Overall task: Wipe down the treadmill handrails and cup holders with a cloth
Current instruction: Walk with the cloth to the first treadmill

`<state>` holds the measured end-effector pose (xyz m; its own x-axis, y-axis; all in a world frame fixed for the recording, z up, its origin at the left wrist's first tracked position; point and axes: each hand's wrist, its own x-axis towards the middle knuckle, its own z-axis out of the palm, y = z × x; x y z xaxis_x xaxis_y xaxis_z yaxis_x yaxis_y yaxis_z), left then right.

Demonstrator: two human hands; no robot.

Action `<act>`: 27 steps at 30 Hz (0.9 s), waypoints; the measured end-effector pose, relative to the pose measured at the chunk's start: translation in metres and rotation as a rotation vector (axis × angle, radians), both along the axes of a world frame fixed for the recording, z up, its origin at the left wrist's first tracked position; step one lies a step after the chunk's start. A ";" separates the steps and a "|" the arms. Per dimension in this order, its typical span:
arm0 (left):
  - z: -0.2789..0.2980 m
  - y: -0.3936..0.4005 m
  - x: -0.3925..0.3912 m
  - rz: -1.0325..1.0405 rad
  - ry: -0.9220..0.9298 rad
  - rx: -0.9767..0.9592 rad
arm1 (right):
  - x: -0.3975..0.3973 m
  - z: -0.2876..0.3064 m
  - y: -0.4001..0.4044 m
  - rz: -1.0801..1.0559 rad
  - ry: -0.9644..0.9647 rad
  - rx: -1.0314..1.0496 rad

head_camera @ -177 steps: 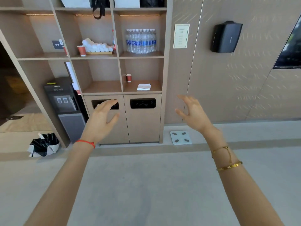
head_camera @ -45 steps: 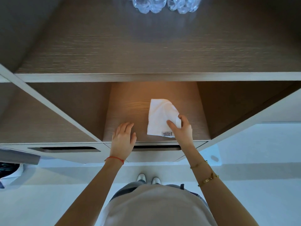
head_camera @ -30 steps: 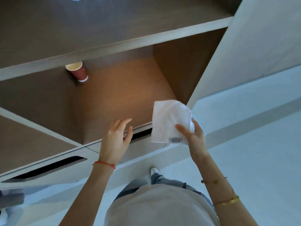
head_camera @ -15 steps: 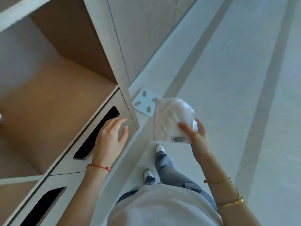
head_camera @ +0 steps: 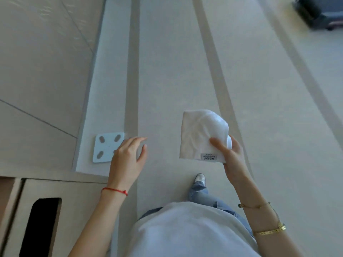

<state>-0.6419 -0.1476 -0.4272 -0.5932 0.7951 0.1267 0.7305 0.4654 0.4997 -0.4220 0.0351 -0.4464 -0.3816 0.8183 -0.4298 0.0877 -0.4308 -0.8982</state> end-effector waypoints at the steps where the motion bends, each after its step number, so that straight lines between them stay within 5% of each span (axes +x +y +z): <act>1: 0.001 0.029 0.005 -0.028 0.004 0.014 | 0.012 0.000 0.018 -0.030 -0.005 -0.002; 11: 0.013 0.293 0.052 -0.306 -0.007 0.097 | 0.093 0.006 0.199 -0.330 0.003 -0.039; 27: 0.013 0.709 0.037 -0.598 -0.005 0.106 | 0.092 0.006 0.533 -0.647 0.034 0.036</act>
<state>-0.6054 0.5611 -0.4146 -0.0485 0.9739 0.2219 0.8477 -0.0773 0.5248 -0.3298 0.5684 -0.4408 0.1807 0.9011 -0.3942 -0.2081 -0.3567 -0.9108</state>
